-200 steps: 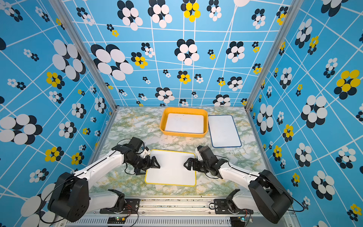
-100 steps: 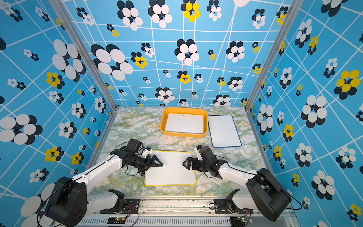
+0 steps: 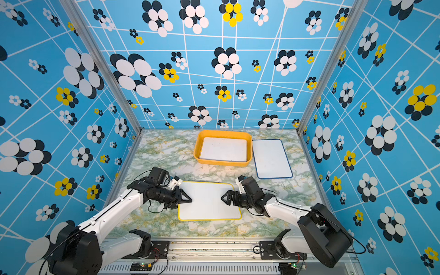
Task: Put the whiteboard into the storage box
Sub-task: Pick up the whiteboard at the center of the board.
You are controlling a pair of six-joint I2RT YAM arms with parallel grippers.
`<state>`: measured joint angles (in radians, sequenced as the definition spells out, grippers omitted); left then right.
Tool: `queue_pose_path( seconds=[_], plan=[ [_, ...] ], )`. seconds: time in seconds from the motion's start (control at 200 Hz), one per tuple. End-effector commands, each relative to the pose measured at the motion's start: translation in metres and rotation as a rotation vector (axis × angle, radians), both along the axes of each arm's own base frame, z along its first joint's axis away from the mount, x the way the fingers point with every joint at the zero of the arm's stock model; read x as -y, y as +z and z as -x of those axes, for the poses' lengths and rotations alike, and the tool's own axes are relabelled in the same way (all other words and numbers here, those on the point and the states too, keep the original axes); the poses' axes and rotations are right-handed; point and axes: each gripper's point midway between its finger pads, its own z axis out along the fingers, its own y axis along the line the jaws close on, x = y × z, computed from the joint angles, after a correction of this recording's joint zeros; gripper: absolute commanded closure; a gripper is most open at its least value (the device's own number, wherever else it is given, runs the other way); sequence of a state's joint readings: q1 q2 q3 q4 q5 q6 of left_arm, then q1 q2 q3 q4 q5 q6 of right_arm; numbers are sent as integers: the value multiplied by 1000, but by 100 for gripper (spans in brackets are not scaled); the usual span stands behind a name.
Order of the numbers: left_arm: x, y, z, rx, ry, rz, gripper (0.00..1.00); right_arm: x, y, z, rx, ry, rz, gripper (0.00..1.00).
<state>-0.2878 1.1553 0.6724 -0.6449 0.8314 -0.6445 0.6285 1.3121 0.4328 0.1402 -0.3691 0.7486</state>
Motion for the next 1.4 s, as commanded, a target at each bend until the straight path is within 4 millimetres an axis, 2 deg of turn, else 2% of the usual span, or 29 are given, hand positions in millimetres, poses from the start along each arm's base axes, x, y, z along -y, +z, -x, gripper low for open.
queue_pose_path(
  seconds=[0.0, 0.245, 0.58, 1.01, 1.084, 1.294, 1.399],
  plan=[
    [1, 4, 4, -16, -2, 23, 71, 27, -45, 38, -202, -19, 118, 1],
    [-2, 13, 0, 18, -6, -6, 88, 26, -35, 34, -193, -18, 96, 1],
    [-8, 15, -1, 22, -7, -55, 96, 30, -24, 30, -179, -23, 82, 1],
    [-10, 18, -11, 47, 14, -78, 81, 25, -19, 28, -179, -23, 31, 1],
    [-8, 17, -13, 48, 22, -68, 76, 21, -21, 29, -191, -26, 3, 1],
    [-4, 19, -20, 71, 61, -33, 70, 18, -34, 35, -238, -42, -52, 1],
    [-3, 21, -25, 90, 83, -25, 67, 18, -34, 36, -237, -41, -55, 1]
  ],
)
